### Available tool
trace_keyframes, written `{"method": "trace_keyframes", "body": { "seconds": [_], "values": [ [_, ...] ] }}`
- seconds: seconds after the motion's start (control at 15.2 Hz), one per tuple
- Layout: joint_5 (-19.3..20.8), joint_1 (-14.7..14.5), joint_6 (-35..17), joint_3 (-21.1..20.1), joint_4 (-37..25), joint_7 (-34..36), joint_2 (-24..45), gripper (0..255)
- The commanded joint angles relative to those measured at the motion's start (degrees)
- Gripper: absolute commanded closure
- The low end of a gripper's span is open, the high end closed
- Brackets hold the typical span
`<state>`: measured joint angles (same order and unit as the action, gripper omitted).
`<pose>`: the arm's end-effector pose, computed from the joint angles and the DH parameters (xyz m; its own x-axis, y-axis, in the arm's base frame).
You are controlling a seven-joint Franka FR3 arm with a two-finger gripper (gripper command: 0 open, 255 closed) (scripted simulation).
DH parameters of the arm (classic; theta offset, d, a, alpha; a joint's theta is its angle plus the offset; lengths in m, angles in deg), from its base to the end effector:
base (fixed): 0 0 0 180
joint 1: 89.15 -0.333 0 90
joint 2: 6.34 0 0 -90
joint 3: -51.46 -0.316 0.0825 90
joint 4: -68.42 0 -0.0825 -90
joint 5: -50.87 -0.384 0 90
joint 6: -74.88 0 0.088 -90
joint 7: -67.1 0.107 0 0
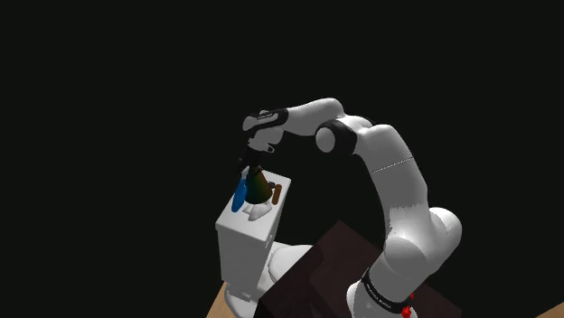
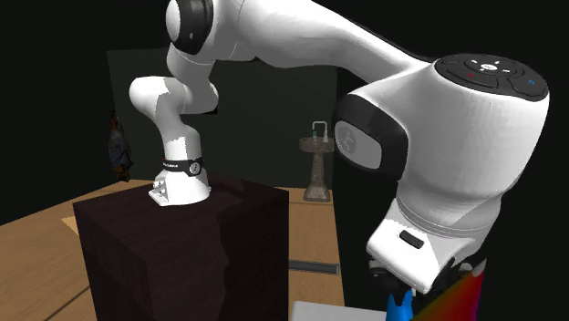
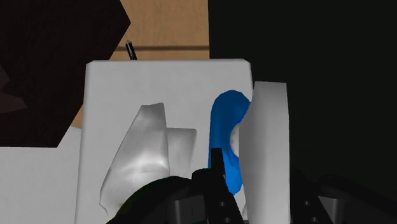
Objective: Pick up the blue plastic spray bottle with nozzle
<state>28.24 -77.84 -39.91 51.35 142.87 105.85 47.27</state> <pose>0.7112 -0.1175 0.1616 0.4466 -0.8055 -0.3896 -0.8874 -0.4544 -0.0776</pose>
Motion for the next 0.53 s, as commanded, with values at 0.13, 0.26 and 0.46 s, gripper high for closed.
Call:
{"method": "trace_keyframes", "body": {
  "seconds": [0.13, 0.26, 0.46],
  "values": [
    [1.18, 0.19, 7.58, -0.06, -13.79, 2.78, 11.54, 255],
    [1.19, 0.18, 8.06, 0.0, -12.98, 2.93, 10.23, 255],
    [1.24, 0.18, 8.85, 0.05, -11.94, 3.2, 8.35, 255]
  ]
}}
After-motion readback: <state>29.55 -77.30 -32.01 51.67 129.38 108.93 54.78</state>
